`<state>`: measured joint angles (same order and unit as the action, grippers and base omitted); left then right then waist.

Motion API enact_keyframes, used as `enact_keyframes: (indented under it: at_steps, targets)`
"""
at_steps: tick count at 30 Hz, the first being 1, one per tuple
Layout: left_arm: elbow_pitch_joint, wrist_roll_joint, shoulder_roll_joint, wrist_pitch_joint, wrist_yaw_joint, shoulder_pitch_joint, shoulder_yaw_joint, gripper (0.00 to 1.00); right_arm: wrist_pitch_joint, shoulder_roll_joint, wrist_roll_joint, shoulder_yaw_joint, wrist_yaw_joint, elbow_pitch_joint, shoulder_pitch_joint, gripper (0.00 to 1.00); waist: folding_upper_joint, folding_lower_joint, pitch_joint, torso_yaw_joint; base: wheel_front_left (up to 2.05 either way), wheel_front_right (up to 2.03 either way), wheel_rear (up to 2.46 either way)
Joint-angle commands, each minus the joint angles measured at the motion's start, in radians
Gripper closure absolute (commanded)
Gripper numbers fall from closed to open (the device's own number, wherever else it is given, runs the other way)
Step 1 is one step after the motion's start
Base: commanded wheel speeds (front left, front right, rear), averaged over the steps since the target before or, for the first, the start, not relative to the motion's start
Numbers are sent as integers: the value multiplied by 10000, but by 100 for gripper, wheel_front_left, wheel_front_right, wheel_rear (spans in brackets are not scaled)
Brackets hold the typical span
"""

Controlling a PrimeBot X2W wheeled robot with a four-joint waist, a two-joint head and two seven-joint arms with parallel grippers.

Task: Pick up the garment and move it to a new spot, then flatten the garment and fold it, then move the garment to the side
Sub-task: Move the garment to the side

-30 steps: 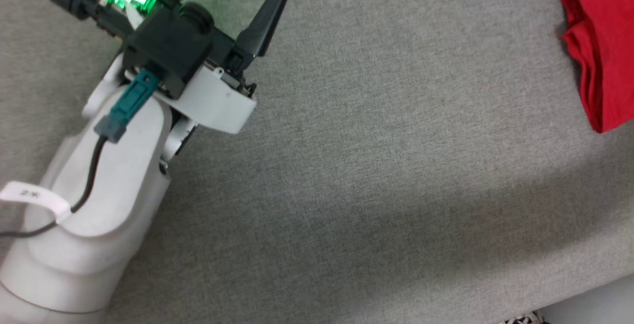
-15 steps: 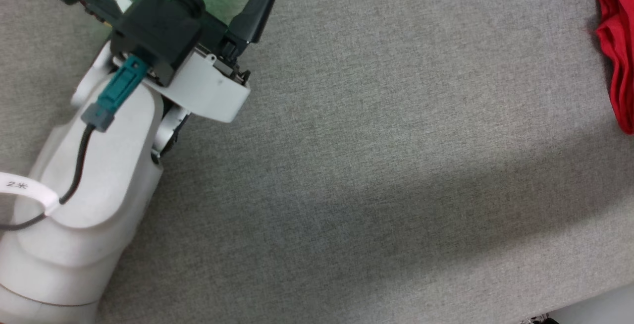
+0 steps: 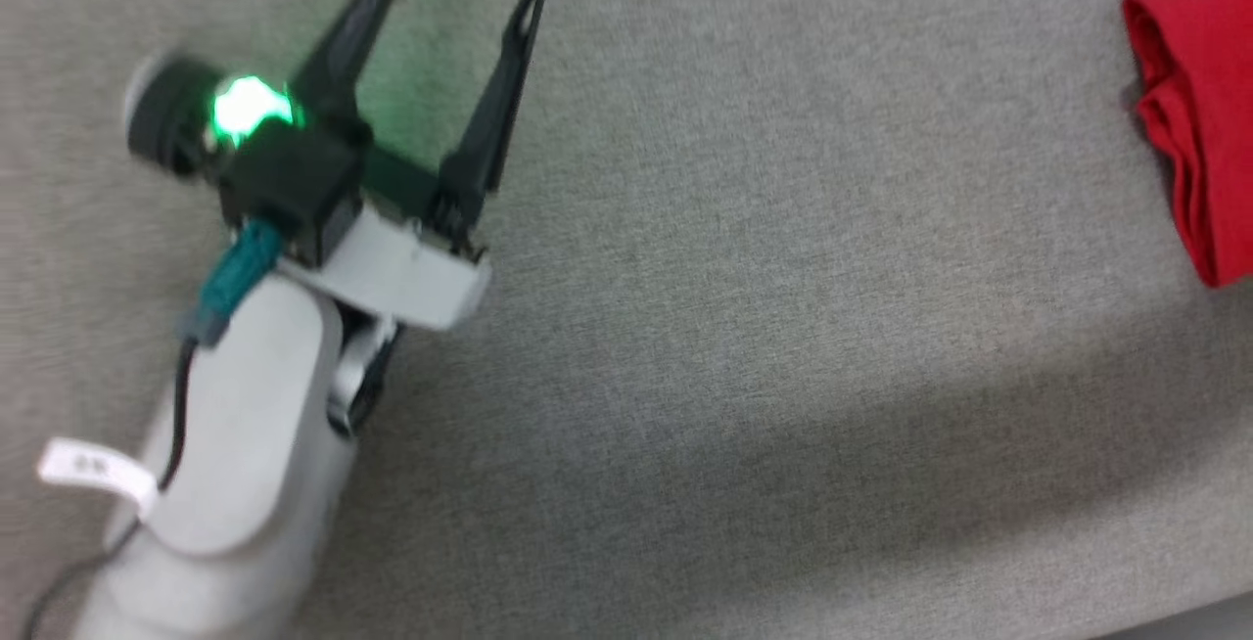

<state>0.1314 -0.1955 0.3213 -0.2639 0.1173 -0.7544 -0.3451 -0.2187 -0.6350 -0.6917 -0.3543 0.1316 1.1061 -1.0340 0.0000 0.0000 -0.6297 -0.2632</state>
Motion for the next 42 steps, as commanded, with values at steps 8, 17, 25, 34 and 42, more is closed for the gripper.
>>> enact_keyframes:
  at_steps: [8, 17, 25, 34, 42]
  targets:
    - [83, -170, -904, 1, 52, 3123, 1513, 0, -465, -62, -180, -356, -20, -1742, 1814, 0, 0, 0, 2693, 1528, 0, 0, 0]
    - [527, -145, -1888, 1, 126, 5519, 2749, 0, -468, 1220, 750, 69, -20, -3682, 4375, 0, 0, 0, 4504, 2592, 0, 0, 0]
    - [418, -311, -2047, 1, 145, 6826, 3176, 0, -469, 2018, 1102, 553, -20, -4721, 6075, 0, 0, 0, 5764, 3204, 0, 0, 0]
    - [224, -666, -1752, 2, 147, 7710, 3488, 0, -470, 2690, 1440, 1281, -18, -5955, 7145, 0, 0, 0, 6353, 3138, 0, 0, 0]
    - [-106, -699, -1561, 2, 147, 8193, 3655, 0, -471, 2954, 1813, 2016, -18, -6946, 8087, 0, 0, 0, 6533, 3027, 0, 0, 0]
